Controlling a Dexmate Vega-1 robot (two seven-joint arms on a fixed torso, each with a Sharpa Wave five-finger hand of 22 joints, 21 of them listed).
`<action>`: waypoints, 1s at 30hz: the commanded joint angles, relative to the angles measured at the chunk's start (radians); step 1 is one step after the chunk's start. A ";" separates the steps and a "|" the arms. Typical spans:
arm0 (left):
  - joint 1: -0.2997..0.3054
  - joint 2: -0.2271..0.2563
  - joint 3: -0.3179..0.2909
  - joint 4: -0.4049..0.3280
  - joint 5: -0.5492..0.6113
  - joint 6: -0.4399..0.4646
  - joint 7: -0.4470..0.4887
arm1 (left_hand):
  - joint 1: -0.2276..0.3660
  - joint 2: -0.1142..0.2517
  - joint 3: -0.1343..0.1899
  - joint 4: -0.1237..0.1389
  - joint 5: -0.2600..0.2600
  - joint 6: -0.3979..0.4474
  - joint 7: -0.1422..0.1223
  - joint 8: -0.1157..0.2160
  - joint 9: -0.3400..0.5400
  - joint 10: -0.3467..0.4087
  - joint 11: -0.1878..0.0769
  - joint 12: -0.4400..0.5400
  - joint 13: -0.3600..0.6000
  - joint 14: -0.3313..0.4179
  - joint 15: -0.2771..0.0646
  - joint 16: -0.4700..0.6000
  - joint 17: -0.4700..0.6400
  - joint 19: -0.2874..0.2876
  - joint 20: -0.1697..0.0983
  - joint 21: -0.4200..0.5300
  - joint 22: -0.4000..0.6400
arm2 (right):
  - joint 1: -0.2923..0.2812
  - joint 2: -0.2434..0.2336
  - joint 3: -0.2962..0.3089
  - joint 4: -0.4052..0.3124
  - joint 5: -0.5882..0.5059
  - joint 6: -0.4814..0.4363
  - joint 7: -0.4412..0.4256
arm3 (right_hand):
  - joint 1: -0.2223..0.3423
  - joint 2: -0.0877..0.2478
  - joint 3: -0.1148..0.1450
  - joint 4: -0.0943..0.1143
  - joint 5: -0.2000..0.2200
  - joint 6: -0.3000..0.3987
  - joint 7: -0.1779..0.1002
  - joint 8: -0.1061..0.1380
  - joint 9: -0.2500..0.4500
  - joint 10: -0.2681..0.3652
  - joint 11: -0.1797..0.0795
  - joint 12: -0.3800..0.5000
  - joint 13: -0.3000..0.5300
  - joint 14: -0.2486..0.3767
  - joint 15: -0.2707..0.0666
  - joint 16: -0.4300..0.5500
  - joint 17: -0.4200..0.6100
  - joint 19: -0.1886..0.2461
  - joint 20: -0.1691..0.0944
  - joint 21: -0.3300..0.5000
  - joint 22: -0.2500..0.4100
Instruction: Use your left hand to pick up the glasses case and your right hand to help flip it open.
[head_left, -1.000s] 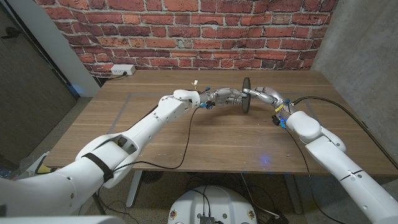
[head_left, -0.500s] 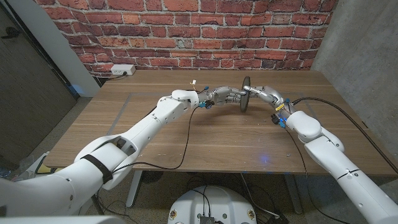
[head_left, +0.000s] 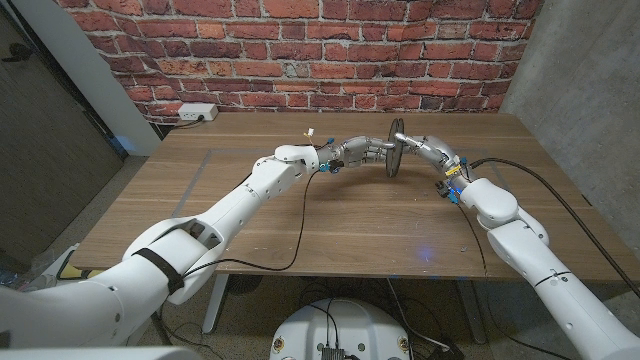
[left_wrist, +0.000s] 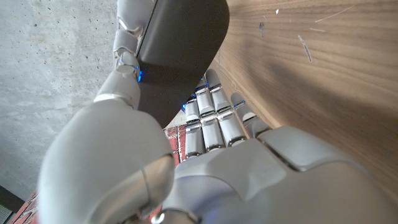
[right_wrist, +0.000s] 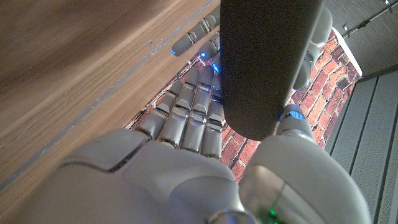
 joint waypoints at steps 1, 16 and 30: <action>-0.013 -0.026 -0.009 0.059 -0.025 -0.046 -0.044 | 0.142 0.143 0.044 0.043 0.006 0.375 -0.020 0.004 0.002 0.181 -0.120 0.036 0.114 0.007 -0.167 -0.004 0.005 -0.002 0.002 0.008 0.001 | 0.024 0.054 0.025 0.093 0.109 0.103 0.094 | 0.006 0.020 0.004 0.000 0.008 0.068 -0.058 0.004 0.004 0.091 -0.080 0.005 0.002 0.014 -0.100 0.002 0.004 0.007 -0.004 0.008 0.006; -0.025 -0.051 -0.018 0.116 -0.050 -0.074 -0.084 | 0.145 0.144 0.044 0.044 0.007 0.375 -0.025 -0.003 0.001 0.180 -0.126 0.037 0.114 0.005 -0.165 -0.009 0.009 -0.003 0.002 0.012 0.001 | 0.074 0.126 0.054 0.223 0.298 0.162 0.298 | 0.012 0.028 0.001 0.002 0.010 0.080 -0.056 -0.004 0.004 0.101 -0.078 0.001 0.001 0.036 -0.102 0.005 0.005 0.010 0.000 0.012 0.009; -0.020 -0.065 -0.026 0.133 -0.069 -0.111 -0.115 | 0.148 0.144 0.042 0.044 0.007 0.379 -0.021 -0.007 0.001 0.180 -0.127 0.037 0.111 0.002 -0.167 -0.013 0.014 -0.005 0.001 0.016 0.001 | 0.132 0.195 0.076 0.341 0.446 0.171 0.497 | 0.019 0.030 -0.003 0.000 0.009 0.090 -0.057 -0.009 0.004 0.115 -0.082 0.000 0.001 0.044 -0.110 0.002 0.006 0.008 -0.001 0.015 0.012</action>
